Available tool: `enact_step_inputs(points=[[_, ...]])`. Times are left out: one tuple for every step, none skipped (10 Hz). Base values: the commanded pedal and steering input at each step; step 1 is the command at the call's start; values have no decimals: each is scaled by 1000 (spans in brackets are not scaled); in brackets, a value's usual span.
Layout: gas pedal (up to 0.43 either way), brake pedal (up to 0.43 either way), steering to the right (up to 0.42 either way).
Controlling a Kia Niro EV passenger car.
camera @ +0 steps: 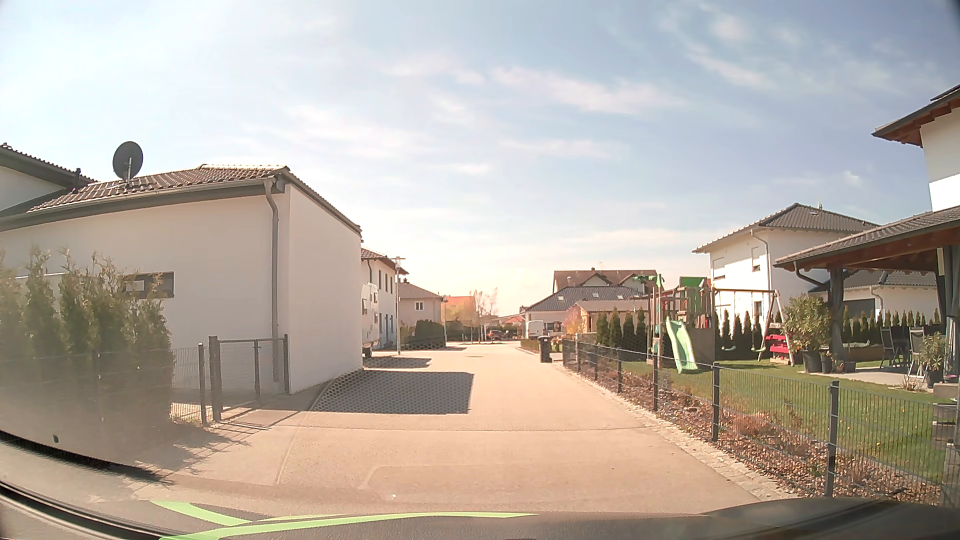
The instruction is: Follow the waypoints while adhering to traffic rules and regulations
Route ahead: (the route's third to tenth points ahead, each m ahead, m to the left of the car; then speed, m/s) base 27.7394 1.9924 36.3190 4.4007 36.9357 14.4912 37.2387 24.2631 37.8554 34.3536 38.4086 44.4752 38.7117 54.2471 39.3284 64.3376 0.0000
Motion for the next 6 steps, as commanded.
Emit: enact_step_inputs(points=[[0, 433, 0], [0, 433, 0], [0, 433, 0], [0, 433, 0], [0, 433, 0], [0, 439, 0]])
